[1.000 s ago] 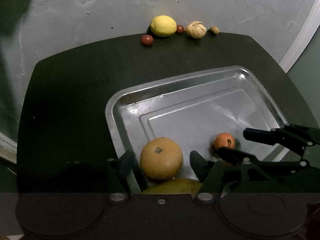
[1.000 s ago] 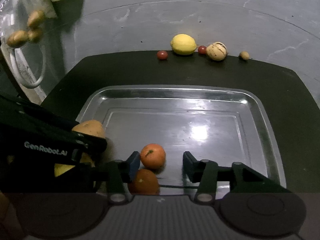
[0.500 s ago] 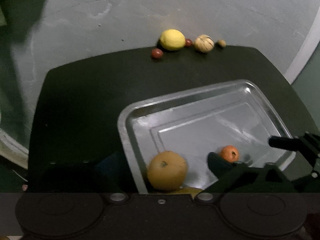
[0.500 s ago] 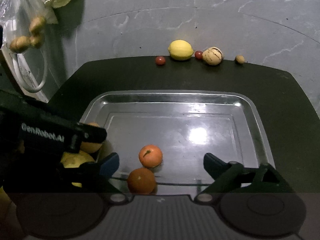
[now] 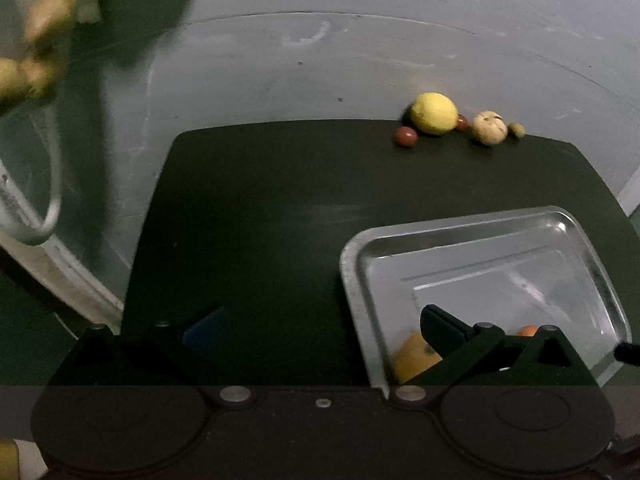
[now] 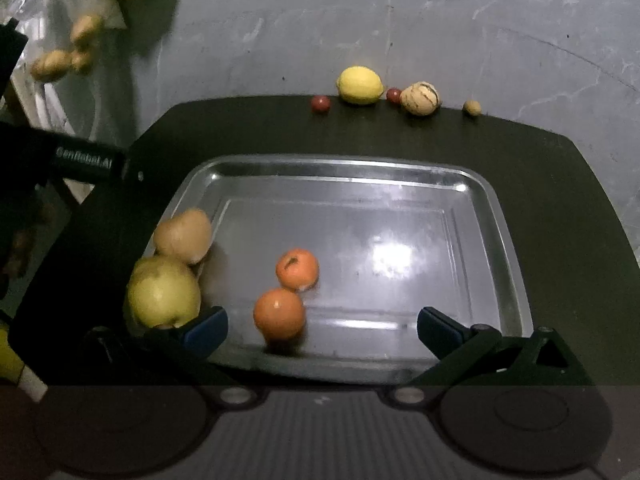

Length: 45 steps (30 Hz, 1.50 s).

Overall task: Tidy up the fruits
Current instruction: 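Move both open tools back toward the row of fruit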

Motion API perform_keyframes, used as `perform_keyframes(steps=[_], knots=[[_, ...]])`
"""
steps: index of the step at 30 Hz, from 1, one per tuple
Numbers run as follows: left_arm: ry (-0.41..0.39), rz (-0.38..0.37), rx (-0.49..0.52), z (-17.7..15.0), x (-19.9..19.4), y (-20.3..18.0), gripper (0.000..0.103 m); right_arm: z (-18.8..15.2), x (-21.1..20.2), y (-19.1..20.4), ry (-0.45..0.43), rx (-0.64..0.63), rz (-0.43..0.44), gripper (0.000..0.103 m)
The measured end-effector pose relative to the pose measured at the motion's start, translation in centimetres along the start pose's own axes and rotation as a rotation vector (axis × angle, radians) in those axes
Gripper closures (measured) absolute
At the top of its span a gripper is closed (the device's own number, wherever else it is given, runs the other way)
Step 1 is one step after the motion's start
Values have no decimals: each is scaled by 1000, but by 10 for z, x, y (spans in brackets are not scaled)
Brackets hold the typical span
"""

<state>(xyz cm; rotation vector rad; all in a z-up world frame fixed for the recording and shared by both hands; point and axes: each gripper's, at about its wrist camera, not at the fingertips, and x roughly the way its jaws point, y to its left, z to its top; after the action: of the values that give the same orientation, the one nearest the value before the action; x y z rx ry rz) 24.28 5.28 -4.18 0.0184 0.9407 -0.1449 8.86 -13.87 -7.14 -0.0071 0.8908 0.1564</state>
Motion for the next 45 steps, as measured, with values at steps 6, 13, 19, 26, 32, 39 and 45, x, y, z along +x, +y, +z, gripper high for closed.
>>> perform_keyframes(steps=[6, 13, 19, 26, 32, 39, 45], knots=[[28, 31, -35, 5, 8, 10, 1, -3, -2, -4, 67, -5, -3, 0], [57, 84, -65, 18, 25, 12, 1, 3, -2, -11, 141, -49, -50, 0], [61, 123, -94, 37, 38, 8, 1, 13, 2, -26, 185, -76, -74, 0], [38, 148, -104, 58, 47, -2, 1, 29, -2, -49, 162, -85, -75, 0], [21, 148, -85, 80, 58, -16, 1, 50, 1, -69, 96, -88, -85, 0], [20, 135, -61, 101, 77, -42, 1, 83, 21, -89, 6, -72, -69, 0], [23, 110, -54, 114, 94, -59, 1, 110, 48, -97, -54, -88, -80, 0]])
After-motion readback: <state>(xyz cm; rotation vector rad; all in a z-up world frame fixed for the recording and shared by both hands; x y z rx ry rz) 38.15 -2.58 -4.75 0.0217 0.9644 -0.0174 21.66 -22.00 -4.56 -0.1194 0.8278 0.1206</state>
